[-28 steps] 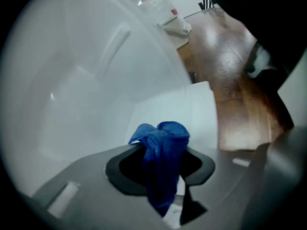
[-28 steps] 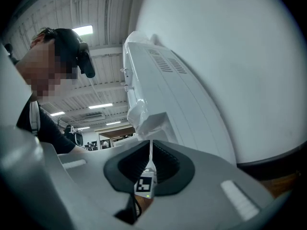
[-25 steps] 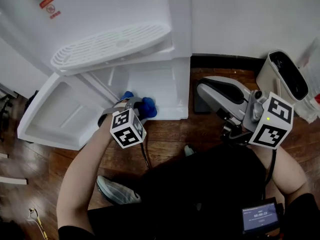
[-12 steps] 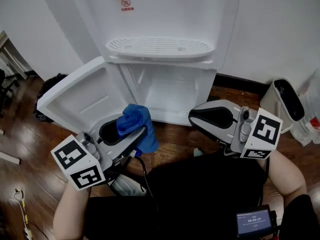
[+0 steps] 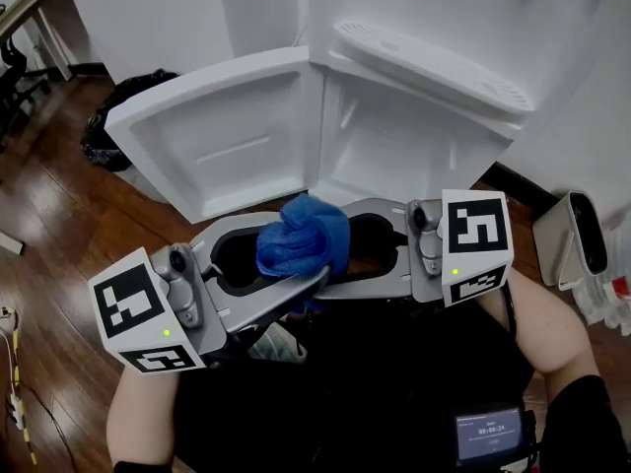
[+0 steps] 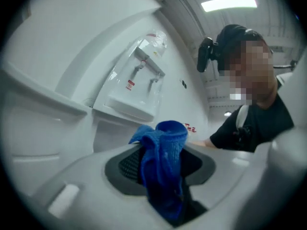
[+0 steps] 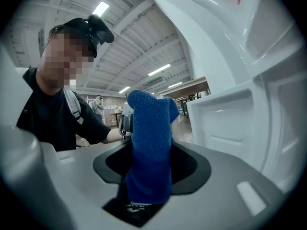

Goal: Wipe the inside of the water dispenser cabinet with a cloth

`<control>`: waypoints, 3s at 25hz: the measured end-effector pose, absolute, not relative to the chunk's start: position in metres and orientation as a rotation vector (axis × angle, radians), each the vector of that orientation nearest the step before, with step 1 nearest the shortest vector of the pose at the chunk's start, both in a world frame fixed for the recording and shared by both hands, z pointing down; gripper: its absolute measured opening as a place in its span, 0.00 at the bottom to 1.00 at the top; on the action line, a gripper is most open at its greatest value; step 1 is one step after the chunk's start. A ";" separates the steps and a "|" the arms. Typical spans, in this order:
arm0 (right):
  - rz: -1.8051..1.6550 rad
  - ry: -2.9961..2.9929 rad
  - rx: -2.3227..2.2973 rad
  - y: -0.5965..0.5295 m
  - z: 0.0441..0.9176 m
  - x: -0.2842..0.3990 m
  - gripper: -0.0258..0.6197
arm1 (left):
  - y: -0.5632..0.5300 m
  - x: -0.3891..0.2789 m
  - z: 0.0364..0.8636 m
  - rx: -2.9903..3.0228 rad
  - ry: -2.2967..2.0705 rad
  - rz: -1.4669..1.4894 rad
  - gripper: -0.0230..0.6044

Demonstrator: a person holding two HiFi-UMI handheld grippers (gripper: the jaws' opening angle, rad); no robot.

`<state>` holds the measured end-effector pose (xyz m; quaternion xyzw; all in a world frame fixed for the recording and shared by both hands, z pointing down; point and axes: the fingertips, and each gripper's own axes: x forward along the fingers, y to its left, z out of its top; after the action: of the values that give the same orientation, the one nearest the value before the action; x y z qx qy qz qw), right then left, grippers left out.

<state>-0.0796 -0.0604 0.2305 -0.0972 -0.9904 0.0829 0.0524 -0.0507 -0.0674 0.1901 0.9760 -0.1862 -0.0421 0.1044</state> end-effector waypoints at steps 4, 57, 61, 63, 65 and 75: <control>0.374 -3.026 -0.197 -0.072 0.250 -0.079 0.28 | -0.084 -0.057 0.210 2.814 -0.585 -0.075 0.34; -0.014 -2.494 1.639 -0.438 0.328 0.046 0.28 | -0.116 -0.098 0.206 2.739 -1.166 0.014 0.31; 0.075 -2.590 1.560 -0.435 0.328 0.036 0.28 | -0.117 -0.095 0.210 2.725 -1.124 0.023 0.31; 0.102 -2.645 1.459 -0.422 0.328 0.029 0.28 | -0.116 -0.094 0.212 2.723 -1.125 0.027 0.31; 0.098 -2.692 1.348 -0.400 0.327 0.019 0.28 | -0.116 -0.094 0.212 2.726 -1.141 0.037 0.31; 0.116 -2.850 0.960 -0.301 0.326 -0.015 0.28 | -0.114 -0.088 0.216 2.716 -1.170 0.066 0.30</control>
<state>-0.0154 -0.3015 0.3258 0.3183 -0.9449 0.0384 0.0660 -0.0884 -0.1144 0.2159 0.9143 -0.3938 0.0221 0.0916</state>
